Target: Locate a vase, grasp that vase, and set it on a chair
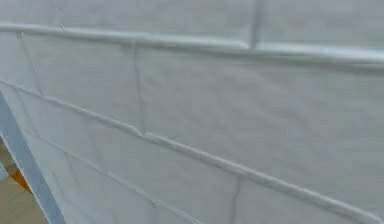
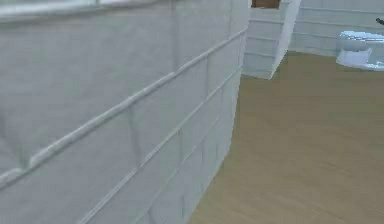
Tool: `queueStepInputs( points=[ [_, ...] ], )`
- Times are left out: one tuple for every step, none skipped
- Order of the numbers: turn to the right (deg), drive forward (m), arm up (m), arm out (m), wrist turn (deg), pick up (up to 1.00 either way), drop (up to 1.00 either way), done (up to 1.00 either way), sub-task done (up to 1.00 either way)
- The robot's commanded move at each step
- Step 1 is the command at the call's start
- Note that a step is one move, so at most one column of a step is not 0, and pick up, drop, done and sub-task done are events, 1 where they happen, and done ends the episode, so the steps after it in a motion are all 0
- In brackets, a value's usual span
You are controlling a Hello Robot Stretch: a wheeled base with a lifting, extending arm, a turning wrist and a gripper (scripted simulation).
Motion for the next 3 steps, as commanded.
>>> queueStepInputs(
  points=[
    [-45.0, 0.00, 0.00, 0.00, 0.0, 0.00, 0.00, 0.00, 0.00],
    [-45.0, 0.00, 0.00, 0.00, 0.0, 0.00, 0.00, 0.00, 0.00],
    [-45.0, 0.00, 0.00, 0.00, 0.0, 0.00, 0.00, 0.00, 0.00]
  ],
)
